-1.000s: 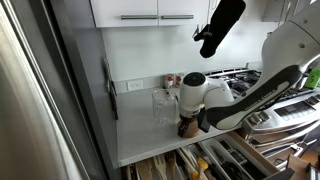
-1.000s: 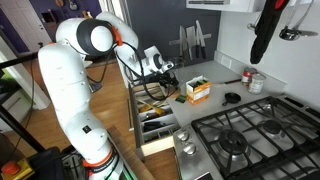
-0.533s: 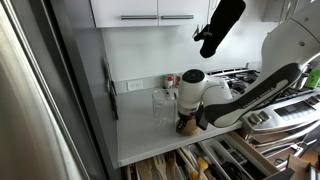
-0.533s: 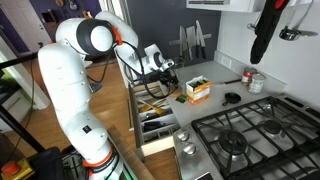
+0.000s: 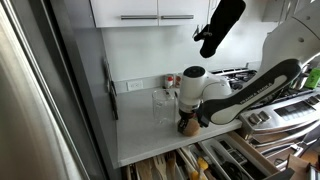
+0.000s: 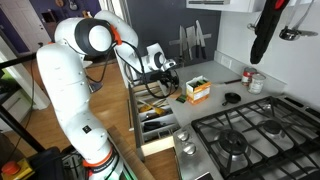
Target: Pick up the brown lid and put it on the clear jug
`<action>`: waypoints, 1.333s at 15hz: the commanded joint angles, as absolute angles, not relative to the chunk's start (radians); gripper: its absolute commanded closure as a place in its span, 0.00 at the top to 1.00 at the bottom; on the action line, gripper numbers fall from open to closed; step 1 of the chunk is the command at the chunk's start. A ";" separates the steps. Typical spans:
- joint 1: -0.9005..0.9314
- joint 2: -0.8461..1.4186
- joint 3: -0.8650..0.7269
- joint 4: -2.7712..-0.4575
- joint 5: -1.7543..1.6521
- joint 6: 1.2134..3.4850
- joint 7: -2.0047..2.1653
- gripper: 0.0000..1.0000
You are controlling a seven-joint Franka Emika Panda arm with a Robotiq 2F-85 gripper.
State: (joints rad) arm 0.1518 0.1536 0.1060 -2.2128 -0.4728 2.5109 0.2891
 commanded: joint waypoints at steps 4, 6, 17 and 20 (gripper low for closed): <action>0.141 0.092 0.109 -2.336 -0.351 2.508 0.120 0.50; 0.140 0.068 0.111 -2.362 -0.334 2.510 0.085 0.50; 0.124 -0.031 0.100 -2.447 -0.305 2.508 0.143 1.00; 0.105 -0.074 0.090 -2.461 -0.239 2.507 0.187 1.00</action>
